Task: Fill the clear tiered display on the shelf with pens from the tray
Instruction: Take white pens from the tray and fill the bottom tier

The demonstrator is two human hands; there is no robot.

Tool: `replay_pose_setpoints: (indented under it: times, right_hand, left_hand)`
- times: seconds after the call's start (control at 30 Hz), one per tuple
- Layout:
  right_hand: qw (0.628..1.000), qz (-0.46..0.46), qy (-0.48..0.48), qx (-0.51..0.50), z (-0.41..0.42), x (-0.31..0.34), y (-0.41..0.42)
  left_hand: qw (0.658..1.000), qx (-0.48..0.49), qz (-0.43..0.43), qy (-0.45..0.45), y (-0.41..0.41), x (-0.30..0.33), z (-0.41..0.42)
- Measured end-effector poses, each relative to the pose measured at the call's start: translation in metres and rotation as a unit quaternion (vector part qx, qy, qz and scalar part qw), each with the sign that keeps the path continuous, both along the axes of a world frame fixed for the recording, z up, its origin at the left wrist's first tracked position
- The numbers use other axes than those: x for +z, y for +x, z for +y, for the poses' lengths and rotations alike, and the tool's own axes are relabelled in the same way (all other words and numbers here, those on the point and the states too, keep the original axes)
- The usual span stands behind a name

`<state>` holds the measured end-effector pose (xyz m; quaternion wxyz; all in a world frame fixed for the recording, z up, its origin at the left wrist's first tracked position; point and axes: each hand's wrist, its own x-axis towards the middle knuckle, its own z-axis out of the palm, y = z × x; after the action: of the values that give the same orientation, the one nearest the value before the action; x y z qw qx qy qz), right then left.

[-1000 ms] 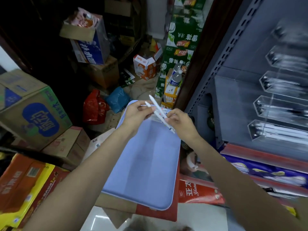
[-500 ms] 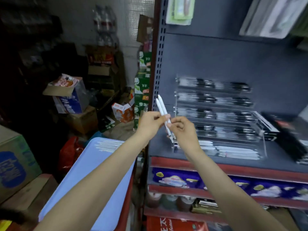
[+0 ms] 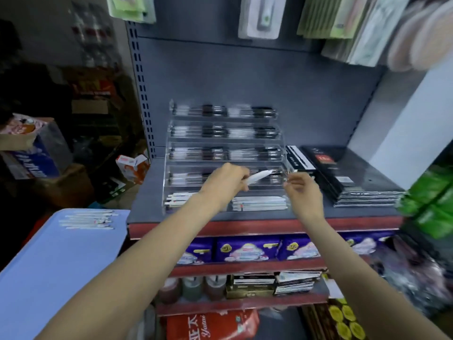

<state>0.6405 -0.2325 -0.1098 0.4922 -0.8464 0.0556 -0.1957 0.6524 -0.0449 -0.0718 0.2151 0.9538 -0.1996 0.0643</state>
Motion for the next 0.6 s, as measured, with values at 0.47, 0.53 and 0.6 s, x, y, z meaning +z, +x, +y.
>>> replay_pose_setpoints:
  times: [0.47, 0.53, 0.6]
  right_hand:
    - [0.989, 0.133, 0.001, 0.069, -0.04, -0.021, 0.016]
    - [0.989, 0.132, 0.0, 0.072, -0.041, -0.02, 0.017]
    - [0.989, 0.129, 0.001, 0.076, -0.042, -0.02, 0.017]
  left_hand:
    - [0.994, 0.007, 0.086, 0.065, 0.023, -0.025, -0.041]
    - [0.994, 0.018, 0.07, 0.087, 0.024, -0.024, -0.044]
    - [0.992, 0.023, 0.048, 0.114, 0.023, -0.025, -0.047]
